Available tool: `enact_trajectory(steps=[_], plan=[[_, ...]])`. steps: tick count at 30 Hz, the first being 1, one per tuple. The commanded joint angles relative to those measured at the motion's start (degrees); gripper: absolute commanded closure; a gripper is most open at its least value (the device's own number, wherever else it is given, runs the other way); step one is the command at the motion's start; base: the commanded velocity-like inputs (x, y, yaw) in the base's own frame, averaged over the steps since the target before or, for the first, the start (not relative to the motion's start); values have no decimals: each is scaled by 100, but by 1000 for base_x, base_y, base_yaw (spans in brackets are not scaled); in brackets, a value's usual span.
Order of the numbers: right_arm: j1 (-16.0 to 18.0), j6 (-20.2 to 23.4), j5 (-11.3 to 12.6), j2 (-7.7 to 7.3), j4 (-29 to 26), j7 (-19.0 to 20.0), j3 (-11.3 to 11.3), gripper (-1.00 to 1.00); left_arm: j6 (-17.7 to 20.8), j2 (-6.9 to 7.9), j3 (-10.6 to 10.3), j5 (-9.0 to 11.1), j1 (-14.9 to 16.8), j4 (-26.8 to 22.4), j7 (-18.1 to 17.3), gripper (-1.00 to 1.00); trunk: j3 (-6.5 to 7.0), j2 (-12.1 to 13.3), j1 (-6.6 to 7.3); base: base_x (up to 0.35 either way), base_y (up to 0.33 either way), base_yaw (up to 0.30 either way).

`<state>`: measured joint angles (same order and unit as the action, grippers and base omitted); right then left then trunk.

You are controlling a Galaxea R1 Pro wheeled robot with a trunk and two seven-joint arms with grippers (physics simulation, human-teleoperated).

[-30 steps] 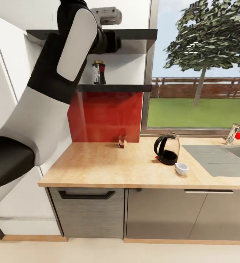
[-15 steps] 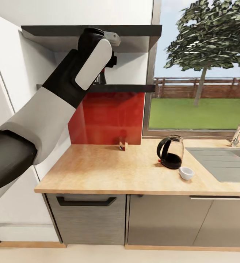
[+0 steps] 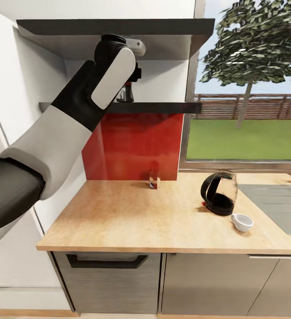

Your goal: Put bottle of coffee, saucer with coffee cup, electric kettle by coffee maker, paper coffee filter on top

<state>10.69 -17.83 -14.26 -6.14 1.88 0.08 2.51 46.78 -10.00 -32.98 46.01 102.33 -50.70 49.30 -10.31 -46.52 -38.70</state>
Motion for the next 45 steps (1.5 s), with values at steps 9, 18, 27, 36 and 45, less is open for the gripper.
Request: enact_trajectory(steps=[9,18,27,36,45], plan=[[3,-37,2,-1,32,1,29,-100,6,0,-12,49,7,-1,53,-100,-9,-6,-4,306,84,0],[3,-37,2,-1,32,1,29,-100,6,0,-15,49,7,121,53,-100,-9,-6,-4,204,-110,0],[3,-37,2,-1,32,1,27,-100,6,0,-17,49,7,140,53,-100,-9,-6,-4,122,-60,0],[3,-37,2,-1,32,1,28,-100,6,0,-7,49,7,168,58,-100,-9,-6,-4,132,0,0],[3,-37,2,-1,32,1,25,-100,6,0,2,49,6,199,60,-100,-9,-6,-4,91,98,0]])
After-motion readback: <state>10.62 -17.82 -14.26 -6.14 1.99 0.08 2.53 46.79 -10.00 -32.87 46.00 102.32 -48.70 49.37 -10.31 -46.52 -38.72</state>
